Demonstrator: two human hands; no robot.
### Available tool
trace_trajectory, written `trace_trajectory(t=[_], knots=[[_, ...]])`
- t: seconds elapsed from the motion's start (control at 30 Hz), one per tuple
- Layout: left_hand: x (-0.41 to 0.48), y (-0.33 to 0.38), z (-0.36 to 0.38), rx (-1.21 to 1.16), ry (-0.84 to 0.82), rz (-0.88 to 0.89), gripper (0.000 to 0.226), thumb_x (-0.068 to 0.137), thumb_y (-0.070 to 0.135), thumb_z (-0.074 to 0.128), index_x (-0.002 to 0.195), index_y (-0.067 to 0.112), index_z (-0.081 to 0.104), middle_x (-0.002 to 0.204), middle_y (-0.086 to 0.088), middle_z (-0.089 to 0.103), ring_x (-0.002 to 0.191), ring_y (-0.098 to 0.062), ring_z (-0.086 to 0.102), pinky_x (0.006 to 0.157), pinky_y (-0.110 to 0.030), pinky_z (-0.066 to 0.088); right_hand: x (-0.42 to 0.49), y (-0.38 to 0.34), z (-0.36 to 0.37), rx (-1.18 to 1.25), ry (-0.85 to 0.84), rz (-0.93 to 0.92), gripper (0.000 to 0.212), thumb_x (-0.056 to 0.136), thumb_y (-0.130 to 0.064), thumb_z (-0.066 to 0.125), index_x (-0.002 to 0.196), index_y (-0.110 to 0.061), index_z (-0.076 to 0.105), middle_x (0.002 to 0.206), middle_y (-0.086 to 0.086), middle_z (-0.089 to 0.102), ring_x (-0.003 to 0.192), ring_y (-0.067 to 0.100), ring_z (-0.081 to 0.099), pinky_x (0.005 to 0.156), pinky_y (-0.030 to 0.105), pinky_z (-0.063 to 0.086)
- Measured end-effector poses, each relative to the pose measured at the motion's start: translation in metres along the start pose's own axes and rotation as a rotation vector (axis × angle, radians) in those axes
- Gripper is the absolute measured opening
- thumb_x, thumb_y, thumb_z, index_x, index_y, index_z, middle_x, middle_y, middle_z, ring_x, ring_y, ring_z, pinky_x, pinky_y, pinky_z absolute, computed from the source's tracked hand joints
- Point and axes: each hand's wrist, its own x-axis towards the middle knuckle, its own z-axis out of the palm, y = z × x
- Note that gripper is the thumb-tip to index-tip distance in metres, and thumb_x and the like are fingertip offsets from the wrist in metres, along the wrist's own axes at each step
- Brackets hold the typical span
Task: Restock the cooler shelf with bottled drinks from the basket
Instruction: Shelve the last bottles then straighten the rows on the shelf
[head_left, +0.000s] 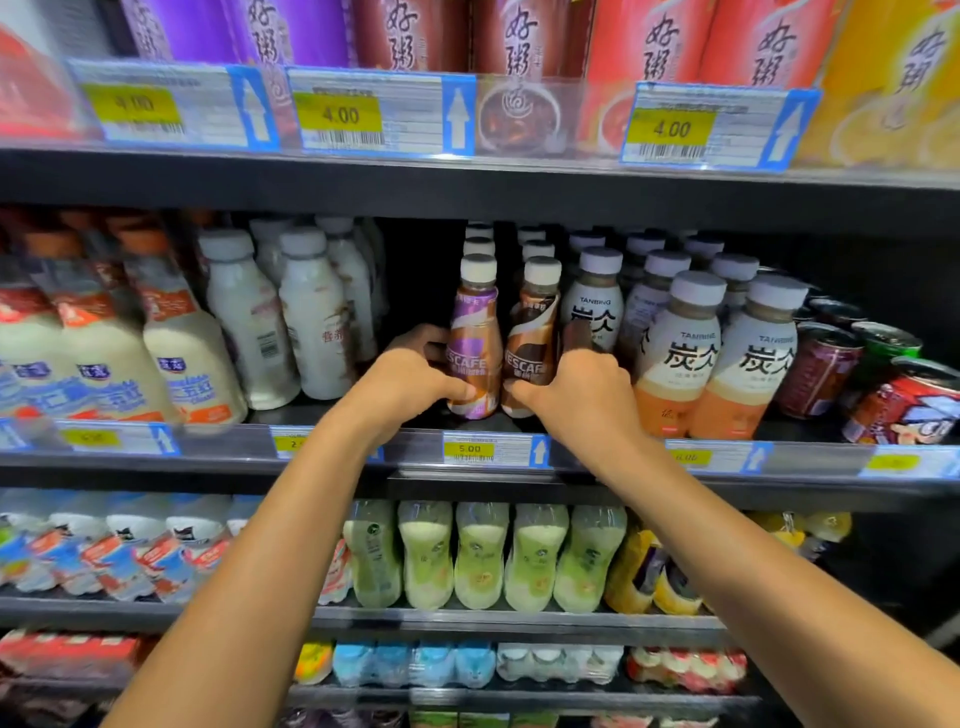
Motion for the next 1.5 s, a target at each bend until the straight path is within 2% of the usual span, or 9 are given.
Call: trace_trajectory(t=[0.13, 0.3, 0.37, 0.5, 0.6, 0.73, 0.87, 1.03, 1.5], knots=[[0.003, -0.003, 0.002, 0.037, 0.041, 0.013, 0.058, 0.065, 0.004, 0.088, 0.111, 0.017, 0.056, 0.104, -0.002, 0.07, 0.094, -0.017, 0.068, 0.087, -0.037, 0.056, 0.001, 0.003, 0.001, 0.027, 0.0, -0.014, 0.042, 0.083, -0.053, 0.07, 0.075, -0.017, 0.05, 0.075, 0.0, 0.051, 0.074, 0.023, 0.048, 0.065, 0.03, 0.038], [0.002, -0.002, 0.004, 0.144, 0.067, 0.043, 0.06, 0.065, 0.017, 0.09, 0.113, 0.018, 0.053, 0.103, -0.001, 0.069, 0.091, -0.016, 0.067, 0.077, -0.029, 0.054, -0.001, 0.004, -0.002, 0.078, -0.02, -0.02, 0.037, 0.083, -0.047, 0.072, 0.082, -0.016, 0.051, 0.08, 0.001, 0.057, 0.078, 0.025, 0.056, 0.067, 0.032, 0.046], [0.002, -0.002, 0.005, 0.164, 0.07, 0.051, 0.061, 0.065, 0.019, 0.09, 0.113, 0.019, 0.052, 0.103, -0.001, 0.068, 0.091, -0.016, 0.067, 0.078, -0.031, 0.055, -0.002, 0.004, -0.003, 0.085, -0.016, -0.031, 0.037, 0.084, -0.045, 0.072, 0.084, -0.016, 0.048, 0.081, 0.0, 0.054, 0.078, 0.024, 0.054, 0.067, 0.032, 0.045], [0.002, -0.004, 0.006, 0.193, 0.089, 0.061, 0.063, 0.065, 0.022, 0.091, 0.112, 0.02, 0.05, 0.105, -0.003, 0.068, 0.093, -0.017, 0.067, 0.082, -0.036, 0.056, -0.004, 0.006, -0.001, 0.058, 0.003, -0.018, 0.044, 0.083, -0.049, 0.071, 0.071, -0.017, 0.043, 0.072, -0.004, 0.049, 0.081, 0.026, 0.058, 0.067, 0.034, 0.047], [0.002, -0.004, 0.006, 0.209, 0.068, 0.071, 0.068, 0.066, 0.022, 0.09, 0.119, 0.02, 0.048, 0.111, -0.004, 0.067, 0.098, -0.02, 0.066, 0.089, -0.042, 0.056, -0.005, 0.004, 0.0, 0.005, 0.029, -0.022, 0.05, 0.078, -0.06, 0.072, 0.076, -0.017, 0.046, 0.082, 0.002, 0.058, 0.084, 0.028, 0.058, 0.069, 0.037, 0.049], [0.002, -0.004, 0.007, 0.234, 0.037, 0.082, 0.071, 0.069, 0.019, 0.088, 0.128, 0.019, 0.048, 0.113, -0.002, 0.065, 0.102, -0.021, 0.065, 0.093, -0.042, 0.054, -0.005, 0.004, -0.001, -0.001, 0.018, -0.025, 0.043, 0.082, -0.054, 0.073, 0.085, -0.017, 0.051, 0.087, 0.001, 0.054, 0.085, 0.024, 0.054, 0.068, 0.032, 0.042], [0.001, -0.004, 0.009, 0.265, 0.06, 0.082, 0.069, 0.068, 0.023, 0.089, 0.124, 0.02, 0.048, 0.111, -0.002, 0.065, 0.1, -0.021, 0.065, 0.09, -0.04, 0.055, -0.005, 0.004, -0.002, 0.029, 0.012, -0.016, 0.042, 0.083, -0.05, 0.073, 0.094, -0.013, 0.06, 0.088, 0.001, 0.053, 0.084, 0.023, 0.052, 0.069, 0.03, 0.041], [0.0, -0.002, 0.01, 0.298, 0.078, 0.086, 0.068, 0.069, 0.026, 0.088, 0.123, 0.019, 0.048, 0.113, -0.004, 0.065, 0.1, -0.021, 0.064, 0.088, -0.039, 0.055, -0.005, 0.005, -0.001, 0.059, 0.016, 0.004, 0.048, 0.081, -0.05, 0.075, 0.102, -0.009, 0.062, 0.104, 0.01, 0.066, 0.097, 0.031, 0.061, 0.073, 0.034, 0.049], [0.0, -0.004, 0.009, 0.308, 0.077, 0.099, 0.068, 0.07, 0.026, 0.087, 0.125, 0.02, 0.049, 0.114, -0.004, 0.066, 0.1, -0.021, 0.064, 0.087, -0.038, 0.055, -0.01, -0.001, -0.011, 0.091, -0.012, 0.053, 0.052, 0.08, -0.048, 0.077, 0.105, -0.005, 0.062, 0.109, 0.012, 0.066, 0.101, 0.03, 0.061, 0.083, 0.04, 0.054]])
